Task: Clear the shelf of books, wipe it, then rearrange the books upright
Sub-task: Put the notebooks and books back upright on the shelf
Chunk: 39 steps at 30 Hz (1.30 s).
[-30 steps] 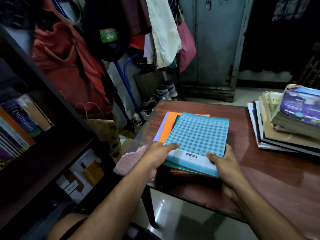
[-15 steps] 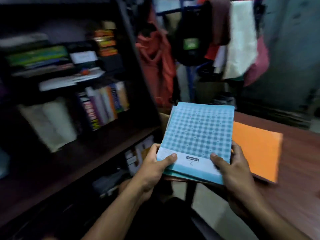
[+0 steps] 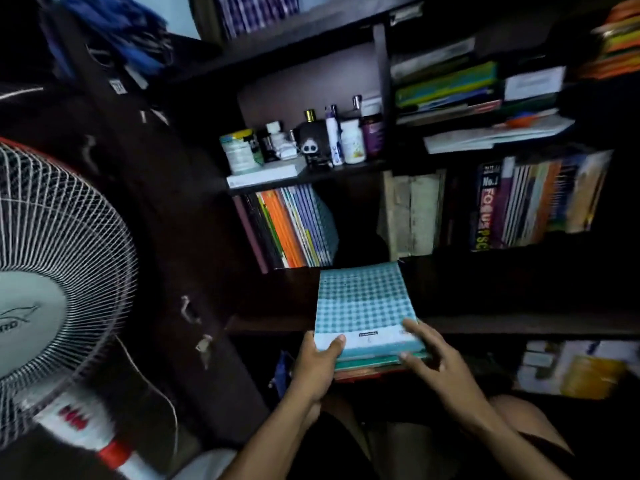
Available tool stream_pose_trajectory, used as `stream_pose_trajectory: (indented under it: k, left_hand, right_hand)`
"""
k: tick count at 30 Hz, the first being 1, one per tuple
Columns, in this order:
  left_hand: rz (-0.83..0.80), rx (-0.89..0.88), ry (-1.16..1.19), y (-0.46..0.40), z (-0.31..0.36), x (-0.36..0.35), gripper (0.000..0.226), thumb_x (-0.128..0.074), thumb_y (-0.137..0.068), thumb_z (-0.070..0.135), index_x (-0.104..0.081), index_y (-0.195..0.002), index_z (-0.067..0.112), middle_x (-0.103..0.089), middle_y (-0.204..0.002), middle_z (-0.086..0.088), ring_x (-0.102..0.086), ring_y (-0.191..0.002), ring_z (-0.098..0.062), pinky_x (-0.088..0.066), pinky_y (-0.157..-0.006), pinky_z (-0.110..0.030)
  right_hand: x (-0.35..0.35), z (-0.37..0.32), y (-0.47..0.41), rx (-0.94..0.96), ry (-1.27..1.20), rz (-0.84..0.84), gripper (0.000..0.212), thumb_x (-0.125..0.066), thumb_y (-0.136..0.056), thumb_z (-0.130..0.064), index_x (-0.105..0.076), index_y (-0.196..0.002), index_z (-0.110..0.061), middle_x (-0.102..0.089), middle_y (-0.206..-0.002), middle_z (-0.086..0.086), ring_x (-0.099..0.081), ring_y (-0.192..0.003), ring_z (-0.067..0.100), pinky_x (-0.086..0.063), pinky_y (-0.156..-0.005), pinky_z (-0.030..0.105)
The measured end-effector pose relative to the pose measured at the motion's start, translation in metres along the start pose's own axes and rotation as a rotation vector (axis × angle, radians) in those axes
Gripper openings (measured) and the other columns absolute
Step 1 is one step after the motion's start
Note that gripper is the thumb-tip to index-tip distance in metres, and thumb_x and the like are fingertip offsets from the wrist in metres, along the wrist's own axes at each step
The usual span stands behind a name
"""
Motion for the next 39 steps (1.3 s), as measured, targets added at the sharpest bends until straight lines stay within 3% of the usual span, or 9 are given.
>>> stream_pose_trajectory:
  k: [3, 8, 11, 19, 24, 28, 31, 34, 39]
  left_hand:
    - [0.106, -0.075, -0.102, 0.007, 0.006, -0.005, 0.046, -0.067, -0.084, 0.058, -0.062, -0.117, 0.027, -0.064, -0.118, 0.002, -0.063, -0.110, -0.018, -0.050, -0.098, -0.040]
    - [0.069, -0.113, -0.060, 0.018, 0.028, -0.039, 0.030, -0.073, -0.084, 0.050, -0.074, -0.102, 0.025, -0.073, -0.107, 0.007, -0.068, -0.100, -0.010, -0.054, -0.088, -0.031]
    - [-0.037, 0.004, 0.072, 0.015, 0.033, -0.056, 0.015, -0.075, -0.091, 0.030, -0.074, -0.102, 0.021, -0.077, -0.101, 0.006, -0.072, -0.100, -0.016, -0.058, -0.082, -0.032]
    - [-0.126, 0.170, 0.238, 0.014, 0.035, -0.067, 0.021, -0.055, -0.104, 0.030, -0.054, -0.123, 0.023, -0.060, -0.127, 0.001, -0.061, -0.114, -0.023, -0.062, -0.065, -0.040]
    - [0.004, 0.066, 0.049, -0.004, 0.033, -0.035, 0.011, -0.051, -0.105, 0.025, -0.050, -0.116, 0.023, -0.062, -0.125, -0.004, -0.063, -0.102, -0.021, -0.053, -0.061, -0.030]
    - [0.077, 0.106, 0.307, -0.009, 0.026, -0.007, 0.014, -0.050, -0.105, 0.010, -0.052, -0.118, 0.015, -0.064, -0.123, -0.012, -0.066, -0.102, -0.028, -0.056, -0.059, -0.027]
    - [0.184, 0.033, 0.432, -0.009, 0.026, 0.021, 0.018, -0.052, -0.103, 0.005, -0.053, -0.117, 0.016, -0.064, -0.120, -0.013, -0.066, -0.105, -0.031, -0.060, -0.062, -0.032]
    - [0.265, -0.073, 0.468, -0.014, 0.030, 0.041, 0.043, -0.054, -0.097, -0.006, -0.043, -0.131, 0.019, -0.062, -0.121, -0.006, -0.066, -0.106, -0.028, -0.062, -0.076, -0.048]
    - [0.360, -0.127, 0.129, -0.027, 0.039, 0.056, 0.049, -0.063, -0.088, -0.009, -0.050, -0.129, 0.015, -0.063, -0.124, -0.007, -0.064, -0.104, -0.023, -0.056, -0.088, -0.042]
  right_hand:
    - [0.002, 0.005, 0.006, 0.085, 0.106, -0.017, 0.067, -0.078, -0.087, -0.017, -0.047, -0.142, -0.036, -0.037, -0.151, -0.021, -0.032, -0.139, -0.012, -0.032, -0.105, 0.006]
    - [0.042, 0.003, 0.001, 0.113, 0.119, 0.303, 0.051, -0.068, -0.090, 0.000, -0.055, -0.132, -0.026, -0.054, -0.137, -0.005, -0.053, -0.129, 0.022, -0.045, -0.108, 0.045]
    - [0.058, -0.005, 0.005, 0.137, 0.158, 0.436, 0.043, -0.070, -0.091, -0.009, -0.057, -0.127, -0.029, -0.058, -0.134, -0.004, -0.058, -0.122, 0.024, -0.048, -0.103, 0.041]
    - [0.082, 0.000, -0.008, 0.098, 0.448, 0.435, 0.040, -0.070, -0.091, -0.033, -0.060, -0.129, -0.025, -0.062, -0.129, 0.000, -0.060, -0.110, 0.028, -0.051, -0.092, 0.042]
    - [0.077, 0.004, -0.012, 0.106, 0.692, 0.329, 0.039, -0.064, -0.093, -0.043, -0.066, -0.127, -0.023, -0.054, -0.133, -0.004, -0.056, -0.103, 0.026, -0.050, -0.089, 0.039]
    - [0.072, -0.007, -0.009, 0.178, 0.981, 0.361, 0.040, -0.044, -0.098, -0.049, -0.064, -0.122, -0.024, -0.057, -0.131, -0.001, -0.056, -0.099, 0.029, -0.046, -0.080, 0.041]
    - [0.065, -0.019, -0.002, 0.313, 1.151, 0.421, 0.041, -0.045, -0.091, -0.053, -0.065, -0.110, -0.023, -0.057, -0.140, 0.001, -0.048, -0.123, 0.033, -0.036, -0.092, 0.047]
    - [0.051, -0.020, -0.001, 0.486, 1.138, 0.320, 0.054, -0.046, -0.091, -0.061, -0.063, -0.129, -0.026, -0.045, -0.156, 0.000, -0.035, -0.147, 0.029, -0.026, -0.111, 0.061]
    - [0.039, -0.009, -0.009, 0.496, 1.171, 0.098, 0.082, -0.018, -0.089, -0.086, -0.058, -0.139, -0.035, -0.057, -0.145, -0.007, -0.049, -0.137, 0.020, -0.042, -0.101, 0.055]
Point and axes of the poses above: each hand's wrist, its own y-axis away from the middle knuckle, its own x-axis out of the back of the hand, z = x × y, the point moved 8 cm from there along -y, towards the middle knuckle
